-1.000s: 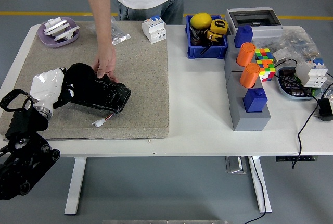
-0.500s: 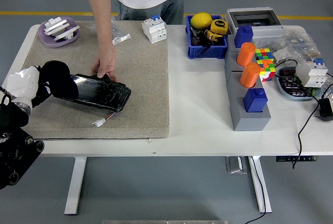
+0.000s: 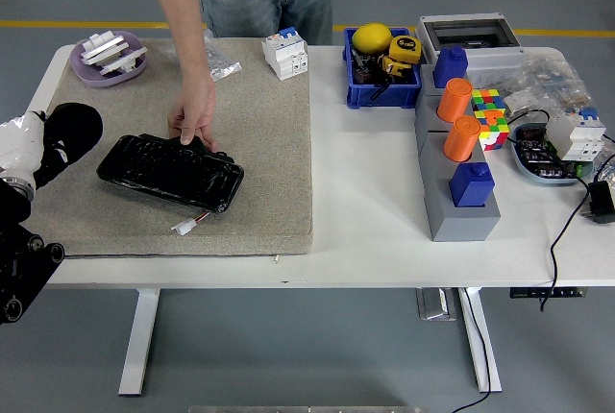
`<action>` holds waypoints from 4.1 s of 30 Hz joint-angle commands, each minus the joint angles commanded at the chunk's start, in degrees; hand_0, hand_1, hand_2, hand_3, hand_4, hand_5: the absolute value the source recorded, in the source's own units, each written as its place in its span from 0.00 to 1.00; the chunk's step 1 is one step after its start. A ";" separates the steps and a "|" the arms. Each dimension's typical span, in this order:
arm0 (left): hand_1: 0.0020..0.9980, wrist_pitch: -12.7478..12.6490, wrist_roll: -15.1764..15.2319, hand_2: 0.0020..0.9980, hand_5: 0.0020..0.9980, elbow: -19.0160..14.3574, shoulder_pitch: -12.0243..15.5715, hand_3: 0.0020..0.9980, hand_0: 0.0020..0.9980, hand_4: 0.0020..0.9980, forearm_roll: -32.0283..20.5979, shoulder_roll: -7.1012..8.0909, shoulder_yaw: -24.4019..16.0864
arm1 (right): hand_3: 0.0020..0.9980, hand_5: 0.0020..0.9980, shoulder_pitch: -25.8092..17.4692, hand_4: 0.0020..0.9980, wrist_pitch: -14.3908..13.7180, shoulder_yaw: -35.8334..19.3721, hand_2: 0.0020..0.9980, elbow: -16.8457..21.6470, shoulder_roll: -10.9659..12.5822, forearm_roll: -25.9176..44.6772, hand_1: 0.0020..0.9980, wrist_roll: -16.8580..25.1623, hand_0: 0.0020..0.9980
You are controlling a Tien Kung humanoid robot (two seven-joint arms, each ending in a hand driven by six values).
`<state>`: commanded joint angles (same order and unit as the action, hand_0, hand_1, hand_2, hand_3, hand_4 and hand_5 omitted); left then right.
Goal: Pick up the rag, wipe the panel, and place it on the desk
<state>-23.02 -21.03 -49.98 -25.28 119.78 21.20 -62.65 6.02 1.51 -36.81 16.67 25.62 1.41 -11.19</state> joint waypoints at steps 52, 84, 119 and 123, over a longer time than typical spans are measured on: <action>0.70 6.67 5.09 0.76 0.40 0.11 0.32 0.73 0.57 1.00 1.00 3.61 -0.31 | 0.59 0.53 -0.04 1.00 -0.71 0.62 0.69 -0.43 0.26 0.47 0.67 0.11 0.78; 0.69 4.45 8.86 0.75 0.22 -30.11 6.39 0.60 0.58 0.79 -15.85 -3.45 -17.91 | 0.59 0.52 -0.94 1.00 0.64 1.95 0.69 -0.65 -0.34 1.28 0.67 -0.95 0.78; 0.70 4.36 7.37 0.75 0.21 -29.64 6.66 0.59 0.63 0.78 -14.14 -5.29 -16.09 | 0.57 0.52 -1.03 1.00 0.83 1.26 0.70 -0.68 -0.45 0.88 0.67 -0.72 0.79; 0.70 4.67 6.78 0.75 0.20 -30.00 6.76 0.59 0.63 0.78 -13.69 -5.37 -15.49 | 0.58 0.52 -0.94 1.00 0.80 1.41 0.70 -0.65 -0.43 0.98 0.67 -0.71 0.79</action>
<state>-18.34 -14.25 -79.98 -18.52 106.09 15.83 -78.14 5.08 2.30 -35.40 16.02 25.19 2.39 -11.89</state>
